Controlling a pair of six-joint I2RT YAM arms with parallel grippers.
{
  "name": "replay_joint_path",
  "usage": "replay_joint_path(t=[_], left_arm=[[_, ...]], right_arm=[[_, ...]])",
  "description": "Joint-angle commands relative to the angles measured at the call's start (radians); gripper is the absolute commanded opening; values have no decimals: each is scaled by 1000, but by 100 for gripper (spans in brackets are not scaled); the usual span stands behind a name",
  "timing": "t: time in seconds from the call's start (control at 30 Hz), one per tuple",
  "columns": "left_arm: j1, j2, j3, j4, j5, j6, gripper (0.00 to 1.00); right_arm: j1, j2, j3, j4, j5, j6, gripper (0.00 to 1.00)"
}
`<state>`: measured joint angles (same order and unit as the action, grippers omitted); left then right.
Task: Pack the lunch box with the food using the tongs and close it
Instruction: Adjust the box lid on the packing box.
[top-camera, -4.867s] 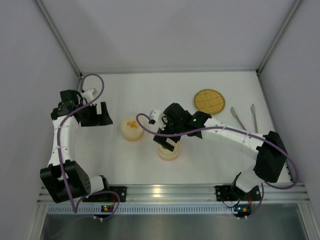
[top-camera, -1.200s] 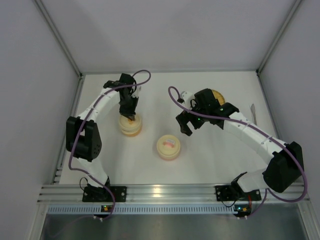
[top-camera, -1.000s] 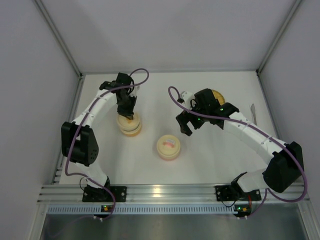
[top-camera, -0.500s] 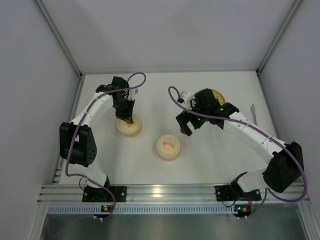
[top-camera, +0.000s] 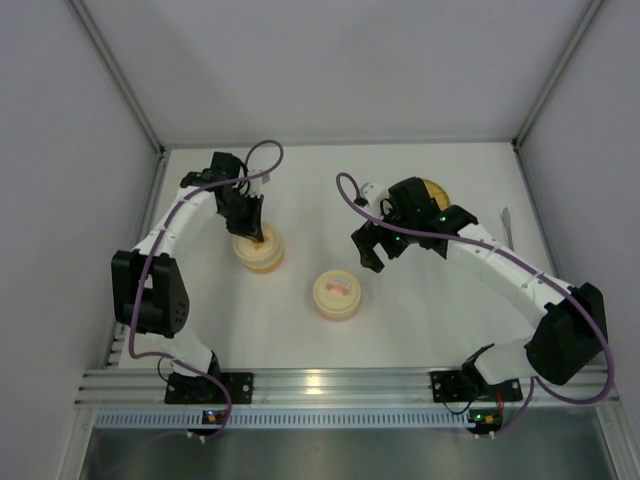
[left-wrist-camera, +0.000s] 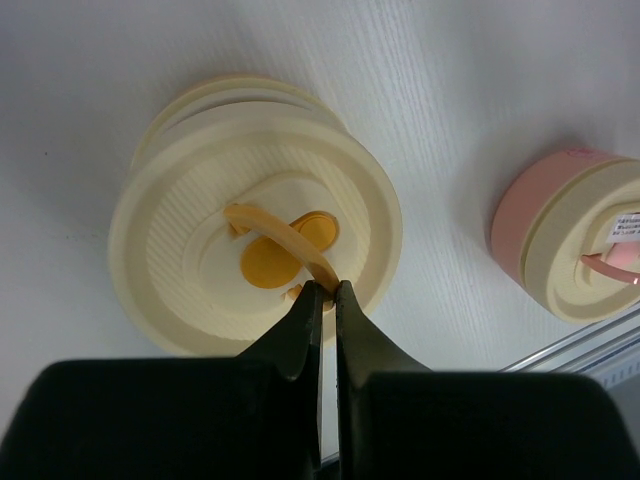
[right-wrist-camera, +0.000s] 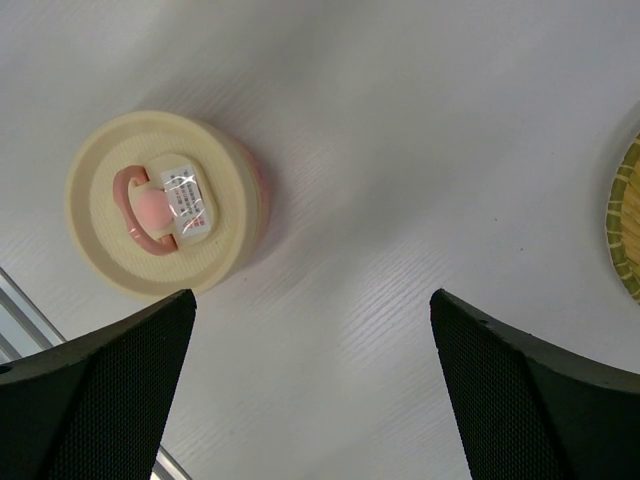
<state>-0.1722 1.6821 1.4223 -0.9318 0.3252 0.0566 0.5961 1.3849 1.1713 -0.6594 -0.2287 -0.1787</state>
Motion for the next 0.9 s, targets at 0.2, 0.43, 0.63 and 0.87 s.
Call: replay_joint_path(t=[0.2, 0.43, 0.63, 0.87], left_arm=[[-1, -29, -40, 71, 25, 12, 0], [-1, -12, -34, 88, 21, 9, 0], [-1, 2, -37, 93, 35, 5, 0], [-1, 10, -54, 106, 38, 2, 0]], right_arm=[[-15, -1, 5, 12, -15, 12, 99], [-15, 0, -1, 14, -17, 10, 99], [-15, 2, -4, 14, -18, 10, 99], [-15, 2, -5, 15, -17, 10, 99]])
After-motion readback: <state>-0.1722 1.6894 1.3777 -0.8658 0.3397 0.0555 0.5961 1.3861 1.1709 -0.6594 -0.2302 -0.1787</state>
